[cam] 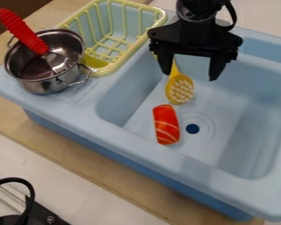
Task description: Move the fork to the right top of sink
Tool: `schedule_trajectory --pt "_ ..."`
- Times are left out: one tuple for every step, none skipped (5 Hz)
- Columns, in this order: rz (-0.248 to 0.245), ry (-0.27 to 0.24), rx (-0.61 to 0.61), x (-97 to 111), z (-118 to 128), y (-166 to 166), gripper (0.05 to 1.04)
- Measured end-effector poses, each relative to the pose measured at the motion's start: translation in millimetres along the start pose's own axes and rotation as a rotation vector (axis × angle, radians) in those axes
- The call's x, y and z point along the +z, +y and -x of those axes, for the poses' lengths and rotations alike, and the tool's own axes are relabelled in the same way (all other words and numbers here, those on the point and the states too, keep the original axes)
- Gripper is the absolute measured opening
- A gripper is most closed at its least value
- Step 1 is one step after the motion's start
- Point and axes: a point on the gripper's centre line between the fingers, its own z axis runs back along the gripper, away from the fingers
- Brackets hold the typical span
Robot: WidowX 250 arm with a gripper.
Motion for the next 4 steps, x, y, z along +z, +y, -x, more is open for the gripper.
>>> schedule_trajectory --pt "-0.017 0.029 -0.006 -7 7 2 0.999" --pt "-0.027 0.055 -0.009 -13 11 6 0.999" --pt "-0.030 0.035 0.008 2 15 13 0.999" --pt "-0.019 0.061 0.022 22 13 24 0.999"
